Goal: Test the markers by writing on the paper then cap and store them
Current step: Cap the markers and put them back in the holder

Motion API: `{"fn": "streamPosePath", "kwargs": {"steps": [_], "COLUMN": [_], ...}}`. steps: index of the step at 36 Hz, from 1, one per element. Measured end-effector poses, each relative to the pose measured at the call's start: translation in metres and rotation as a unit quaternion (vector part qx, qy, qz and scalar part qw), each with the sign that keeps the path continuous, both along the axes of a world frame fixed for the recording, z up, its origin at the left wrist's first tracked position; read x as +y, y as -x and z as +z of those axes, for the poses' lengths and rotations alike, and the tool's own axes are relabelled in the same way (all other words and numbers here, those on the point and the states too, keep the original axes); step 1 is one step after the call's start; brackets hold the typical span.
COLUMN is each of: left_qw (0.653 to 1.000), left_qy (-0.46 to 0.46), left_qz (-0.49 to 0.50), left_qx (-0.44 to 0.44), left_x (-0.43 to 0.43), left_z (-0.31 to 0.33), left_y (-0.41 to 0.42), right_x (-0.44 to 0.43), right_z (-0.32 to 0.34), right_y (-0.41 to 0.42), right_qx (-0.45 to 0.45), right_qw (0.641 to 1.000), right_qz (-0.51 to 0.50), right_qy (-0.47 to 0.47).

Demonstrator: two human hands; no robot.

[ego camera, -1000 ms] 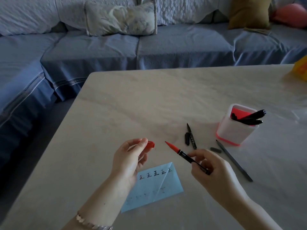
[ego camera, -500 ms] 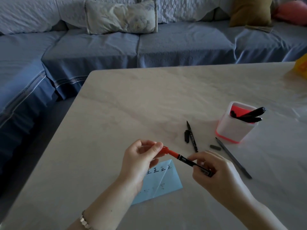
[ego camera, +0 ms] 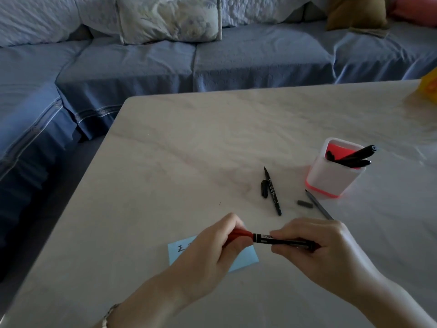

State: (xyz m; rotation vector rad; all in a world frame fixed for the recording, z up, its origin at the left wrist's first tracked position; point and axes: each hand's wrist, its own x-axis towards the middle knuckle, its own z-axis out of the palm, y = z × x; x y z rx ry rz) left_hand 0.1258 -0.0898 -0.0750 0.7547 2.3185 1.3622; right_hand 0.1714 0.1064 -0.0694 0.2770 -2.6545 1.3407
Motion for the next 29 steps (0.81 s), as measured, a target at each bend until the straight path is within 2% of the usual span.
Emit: {"fn": "streamPosePath", "kwargs": {"steps": [3,9,15,16,18,20,21,25,29], "left_qw": [0.999,0.992,0.973,0.975,0.989,0.997,0.998,0.999,0.988], "left_qy": [-0.005,-0.003,0.032,0.035,0.027,0.004,0.001,-0.002,-0.026], "left_qz": [-0.012,-0.03,-0.054,-0.053,-0.026,0.009,0.021,0.031,0.062], "left_qx": [0.042,0.124,0.222,0.212,0.141,0.074,0.054,-0.037,-0.141], "left_x": [-0.001,-0.001,0.002,0.004,0.009,0.018,0.024,0.054,0.076], "left_z": [-0.003,-0.01,-0.02,-0.023,-0.027,-0.032,-0.032,-0.033,-0.029], "left_y": [-0.001,0.0,0.001,0.002,0.003,0.004,0.004,0.012,0.03], "right_x": [-0.002,-0.005,-0.002,0.0,0.004,0.009,0.011,0.019,0.036], "right_z": [0.001,0.005,0.01,0.008,0.001,-0.002,-0.004,-0.014,-0.024], "right_y": [-0.002,-0.003,-0.004,-0.005,-0.006,-0.004,-0.003,0.002,0.009], "right_qx": [-0.019,-0.084,-0.187,-0.181,-0.131,-0.049,-0.027,-0.026,0.042], "right_qw": [1.0,0.993,0.973,0.978,0.99,0.981,0.974,0.975,0.973], "right_qz": [-0.023,-0.045,-0.035,-0.036,-0.044,-0.044,-0.026,-0.024,-0.144], "right_qy": [0.002,0.07,0.127,0.1,-0.026,-0.181,-0.223,-0.218,-0.176]}}
